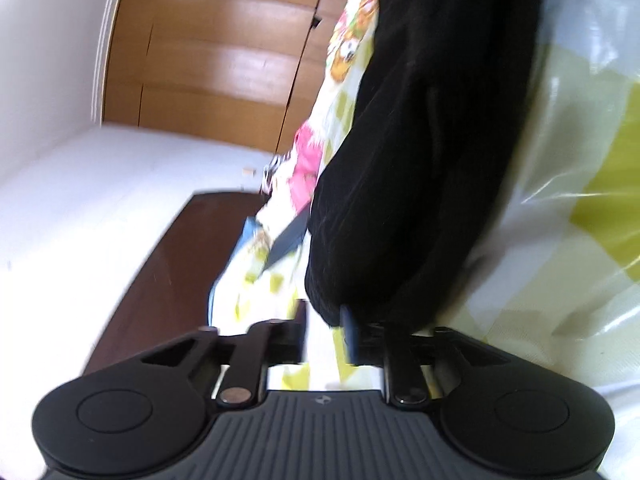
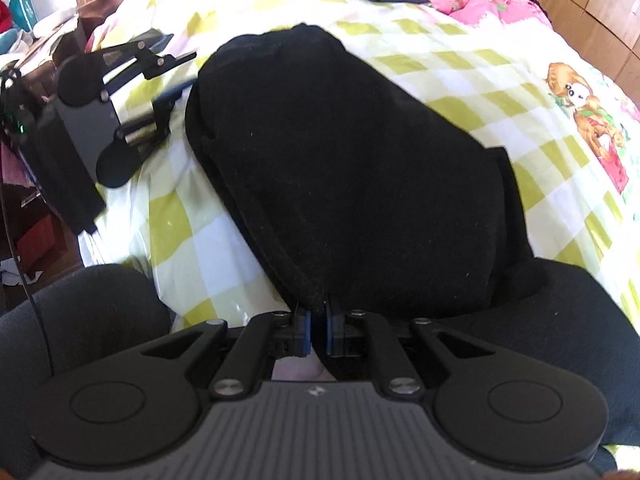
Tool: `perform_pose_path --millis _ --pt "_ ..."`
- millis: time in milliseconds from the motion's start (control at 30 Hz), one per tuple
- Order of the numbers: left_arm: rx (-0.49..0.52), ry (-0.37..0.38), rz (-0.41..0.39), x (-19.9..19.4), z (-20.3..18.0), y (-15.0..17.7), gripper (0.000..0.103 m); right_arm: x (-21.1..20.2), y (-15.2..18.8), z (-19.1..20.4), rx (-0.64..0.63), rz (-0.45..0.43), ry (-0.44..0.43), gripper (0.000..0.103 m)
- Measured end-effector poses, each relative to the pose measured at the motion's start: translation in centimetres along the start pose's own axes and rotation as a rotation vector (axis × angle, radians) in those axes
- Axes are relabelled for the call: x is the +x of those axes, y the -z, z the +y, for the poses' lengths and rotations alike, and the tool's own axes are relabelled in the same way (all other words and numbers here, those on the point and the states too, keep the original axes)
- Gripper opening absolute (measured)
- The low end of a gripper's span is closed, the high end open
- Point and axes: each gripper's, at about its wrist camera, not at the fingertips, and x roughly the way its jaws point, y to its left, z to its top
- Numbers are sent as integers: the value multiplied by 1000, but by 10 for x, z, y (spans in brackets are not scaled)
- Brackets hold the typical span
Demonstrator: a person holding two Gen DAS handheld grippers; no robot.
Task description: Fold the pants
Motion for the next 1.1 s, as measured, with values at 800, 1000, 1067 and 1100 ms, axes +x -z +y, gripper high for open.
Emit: perform_pose_path --millis 800,1000,1067,1100 --pt "-198 100 21 -8 24 2 23 -26 -2 -6 28 11 -52 7" --pt "-164 155 74 0 -3 8 20 21 14 0 58 64 -72 8" --pt "-161 169 89 -3 0 9 21 25 15 0 62 66 -77 14" --pt "-154 169 90 -6 1 11 21 25 14 -1 78 68 -87 16"
